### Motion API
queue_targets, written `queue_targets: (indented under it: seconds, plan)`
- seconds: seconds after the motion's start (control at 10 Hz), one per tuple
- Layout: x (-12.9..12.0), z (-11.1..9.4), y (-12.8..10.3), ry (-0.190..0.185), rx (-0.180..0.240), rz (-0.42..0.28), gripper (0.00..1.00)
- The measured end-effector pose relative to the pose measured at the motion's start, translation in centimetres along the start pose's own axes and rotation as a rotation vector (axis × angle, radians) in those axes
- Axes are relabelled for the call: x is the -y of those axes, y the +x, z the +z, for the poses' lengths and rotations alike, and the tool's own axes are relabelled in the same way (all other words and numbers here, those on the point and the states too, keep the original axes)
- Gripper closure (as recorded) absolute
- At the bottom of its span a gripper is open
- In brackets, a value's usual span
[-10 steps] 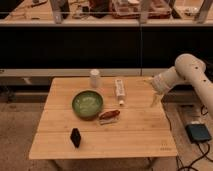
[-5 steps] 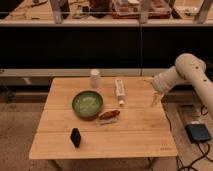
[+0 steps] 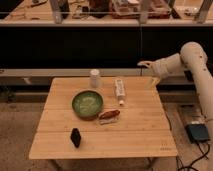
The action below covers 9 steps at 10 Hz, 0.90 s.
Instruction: Place the ceramic cup over the eraser
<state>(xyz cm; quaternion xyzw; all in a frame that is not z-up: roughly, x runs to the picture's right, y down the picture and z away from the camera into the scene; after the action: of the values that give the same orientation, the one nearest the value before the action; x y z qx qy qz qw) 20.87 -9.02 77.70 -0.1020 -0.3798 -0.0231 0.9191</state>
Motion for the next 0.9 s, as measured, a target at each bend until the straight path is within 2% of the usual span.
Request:
queue_targets:
  seconds: [0.1,0.2,0.3,0.6,0.8,0.9]
  plan:
    - [1.6,0.0,-0.1,0.039,0.027,0.024,0.2]
    - [2.6,-0.1,-0.2,0.061,0.044,0.037,0.2]
    - [3.1,0.1,-0.4,0.071,0.054,0.042,0.2]
    - [3.2,0.0,-0.6,0.075,0.049,0.045,0.2]
    - [3.8,0.7,-2.5,0.092,0.05,0.054,0.2]
    - [4.1,1.6,-4.2,0.106,0.05,0.06,0.2]
